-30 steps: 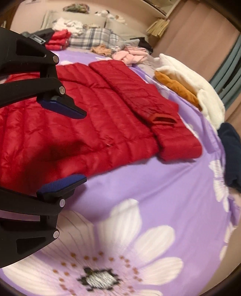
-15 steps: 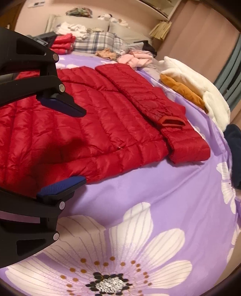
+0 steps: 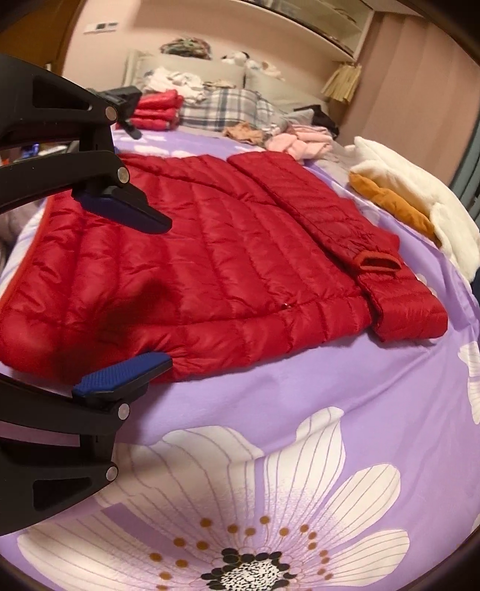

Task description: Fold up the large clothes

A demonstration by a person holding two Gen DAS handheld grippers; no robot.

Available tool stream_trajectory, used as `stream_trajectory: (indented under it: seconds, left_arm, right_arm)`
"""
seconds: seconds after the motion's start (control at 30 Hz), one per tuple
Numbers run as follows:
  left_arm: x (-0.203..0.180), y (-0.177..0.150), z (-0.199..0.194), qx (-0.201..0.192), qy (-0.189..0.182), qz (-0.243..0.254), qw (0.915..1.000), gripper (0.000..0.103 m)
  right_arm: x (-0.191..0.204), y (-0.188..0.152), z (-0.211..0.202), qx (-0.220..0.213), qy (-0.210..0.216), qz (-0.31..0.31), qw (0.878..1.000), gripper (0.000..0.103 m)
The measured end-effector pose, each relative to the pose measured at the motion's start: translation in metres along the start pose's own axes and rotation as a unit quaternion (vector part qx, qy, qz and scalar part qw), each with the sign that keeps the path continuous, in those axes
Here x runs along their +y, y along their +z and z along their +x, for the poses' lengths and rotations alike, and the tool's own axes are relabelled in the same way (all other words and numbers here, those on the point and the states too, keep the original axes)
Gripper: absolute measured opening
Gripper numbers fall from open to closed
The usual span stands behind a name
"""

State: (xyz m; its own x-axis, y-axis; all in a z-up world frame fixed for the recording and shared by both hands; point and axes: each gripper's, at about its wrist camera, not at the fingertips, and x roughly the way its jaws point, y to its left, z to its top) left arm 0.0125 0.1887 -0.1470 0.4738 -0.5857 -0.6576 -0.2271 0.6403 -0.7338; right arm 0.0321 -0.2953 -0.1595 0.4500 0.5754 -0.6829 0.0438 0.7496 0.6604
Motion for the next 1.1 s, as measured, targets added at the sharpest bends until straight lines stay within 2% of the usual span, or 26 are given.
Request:
stream_trajectory:
  seconds: [0.07,0.27,0.43,1.1]
  left_arm:
    - [0.0,0.002,0.0,-0.007,0.003,-0.003,1.0,0.081]
    - [-0.006,0.01,0.014,0.013,-0.002,0.002,0.9999,0.081]
    - [-0.016,0.009,0.022,0.017,-0.001,0.018,0.9997,0.089]
    - [-0.014,0.01,0.025,0.02,-0.004,0.013,0.9997,0.089]
  right_arm:
    - [0.0,-0.001,0.0,0.001,0.002,-0.002,1.0,0.067]
    - [0.001,0.003,0.009,-0.006,0.011,0.009,1.0,0.067]
    - [0.006,0.006,0.014,-0.003,0.003,-0.005,1.0,0.071]
    - [0.006,0.008,0.016,-0.004,0.002,-0.004,1.0,0.071]
